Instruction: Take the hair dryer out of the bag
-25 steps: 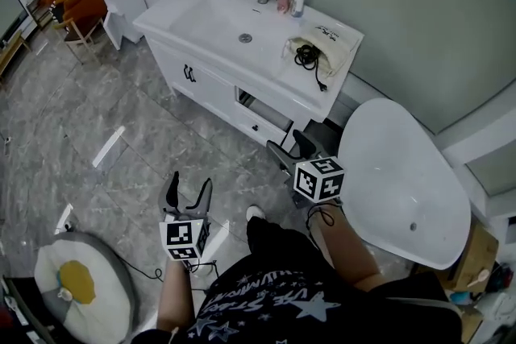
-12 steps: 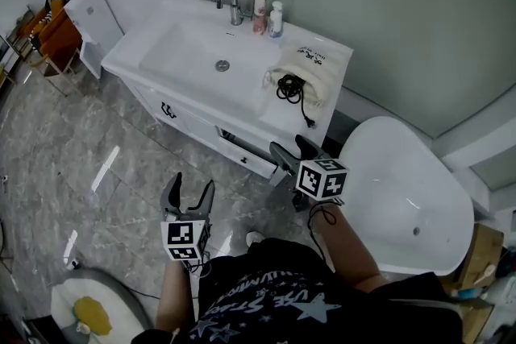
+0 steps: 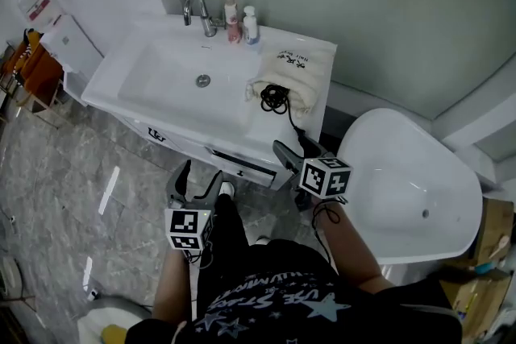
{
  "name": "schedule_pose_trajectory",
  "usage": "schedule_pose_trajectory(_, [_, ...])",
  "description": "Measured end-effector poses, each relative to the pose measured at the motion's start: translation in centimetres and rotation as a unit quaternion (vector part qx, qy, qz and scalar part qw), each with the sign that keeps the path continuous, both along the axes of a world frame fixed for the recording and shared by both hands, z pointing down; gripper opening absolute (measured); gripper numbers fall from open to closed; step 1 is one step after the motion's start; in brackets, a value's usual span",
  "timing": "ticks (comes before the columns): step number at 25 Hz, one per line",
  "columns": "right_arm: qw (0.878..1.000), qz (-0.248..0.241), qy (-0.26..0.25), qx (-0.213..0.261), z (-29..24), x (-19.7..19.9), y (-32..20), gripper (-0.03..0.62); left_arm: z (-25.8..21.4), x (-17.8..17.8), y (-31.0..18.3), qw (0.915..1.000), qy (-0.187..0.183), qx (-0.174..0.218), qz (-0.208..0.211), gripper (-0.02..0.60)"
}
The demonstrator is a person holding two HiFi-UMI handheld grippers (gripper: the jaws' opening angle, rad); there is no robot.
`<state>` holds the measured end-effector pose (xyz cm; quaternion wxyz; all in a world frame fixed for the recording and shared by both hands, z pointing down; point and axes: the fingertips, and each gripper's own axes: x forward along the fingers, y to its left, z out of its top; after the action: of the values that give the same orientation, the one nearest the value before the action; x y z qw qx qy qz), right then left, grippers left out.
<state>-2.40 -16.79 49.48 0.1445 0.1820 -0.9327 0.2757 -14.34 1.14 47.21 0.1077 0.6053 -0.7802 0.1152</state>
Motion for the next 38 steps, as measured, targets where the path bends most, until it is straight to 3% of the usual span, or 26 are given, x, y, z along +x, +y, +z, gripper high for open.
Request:
schedule_pose_trajectory(6, [0.998,0.056,0.004,0.0,0.0,-0.9,-3.3,0.336,0.3,-2.8,-7.5,0.9965,-0.015,-0.003,0.082,0.331])
schedule_pose_trajectory(10, [0.997,0.079,0.023,-0.009,0.7,-1.9,-5.4,0.328,0.5,-4.6,-12.9,0.9899,-0.029,-0.009,0.139,0.328])
schedule_pose_trajectory(15, [0.99,0.136,0.031,-0.025,1.0,-2.7,-8.1,0.328,1.3,-5.4,-19.1,0.9716,-0.066,-0.032,0.225,0.309])
schedule_pose_trajectory(21, [0.986,0.157,0.05,-0.04,1.7,-4.6,-9.7,0.305,3.0,-5.5,-24.7,0.9501,-0.09,-0.049,0.295,0.279])
schedule_pose_trajectory(30, [0.976,0.181,0.089,-0.077,3.7,-6.9,-11.3,0.302,6.2,-5.2,-29.8,0.9224,-0.1,-0.086,0.363,0.251])
schedule_pose_trajectory(34, [0.972,0.191,0.1,-0.096,4.6,-7.6,-12.4,0.299,6.5,-5.2,-31.1,0.9173,-0.116,-0.084,0.372,0.155])
schedule_pose_trajectory(38, [0.969,0.191,0.111,-0.107,5.2,-8.5,-13.1,0.293,6.0,-5.0,-31.6,0.9115,-0.124,-0.072,0.385,0.122])
